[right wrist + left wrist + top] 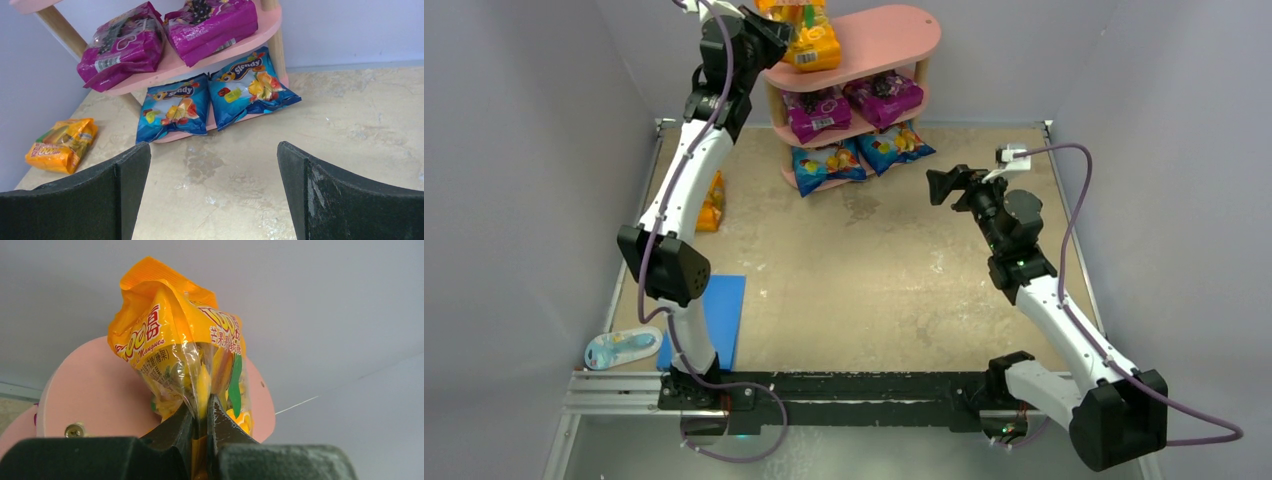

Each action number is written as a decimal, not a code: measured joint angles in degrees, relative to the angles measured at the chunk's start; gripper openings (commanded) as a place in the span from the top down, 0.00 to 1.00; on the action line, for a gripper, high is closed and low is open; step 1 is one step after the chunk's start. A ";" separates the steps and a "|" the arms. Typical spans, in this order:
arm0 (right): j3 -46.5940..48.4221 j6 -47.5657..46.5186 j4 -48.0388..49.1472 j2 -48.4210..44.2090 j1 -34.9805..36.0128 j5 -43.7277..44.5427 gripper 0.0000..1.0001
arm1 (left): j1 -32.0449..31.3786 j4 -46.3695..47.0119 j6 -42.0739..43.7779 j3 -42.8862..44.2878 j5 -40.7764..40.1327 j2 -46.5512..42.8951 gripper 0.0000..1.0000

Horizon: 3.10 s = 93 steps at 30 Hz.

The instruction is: Place and organize the candy bags onto the shelf

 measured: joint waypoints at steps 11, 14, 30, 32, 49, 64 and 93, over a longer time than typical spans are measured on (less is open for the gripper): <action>-0.24 -0.02 0.04 0.33 0.00 1.22 0.02 | -4.04 -2.14 0.04 2.01 -7.89 1.55 0.36; -0.24 -0.02 0.04 0.87 0.00 1.18 0.02 | -4.33 -2.97 0.46 2.36 -9.20 1.55 0.29; -0.24 -0.07 0.02 2.32 0.00 0.76 0.02 | -4.35 -4.02 16.44 -1.40 -14.01 -3.98 0.01; -0.24 -0.09 0.02 2.89 0.00 0.66 0.02 | -4.35 -1.99 17.92 -1.38 -13.40 -4.76 0.01; -0.24 -0.20 0.04 4.96 0.00 0.52 0.02 | -4.35 1.73 24.85 14.67 3.39 7.98 0.01; -0.24 -0.20 0.07 5.60 0.00 0.48 0.02 | -4.37 2.54 25.73 2.14 0.09 4.44 0.01; -0.24 -0.20 0.96 7.80 0.00 -1.55 0.03 | -4.42 -6.19 29.27 -14.62 -11.54 -20.44 0.01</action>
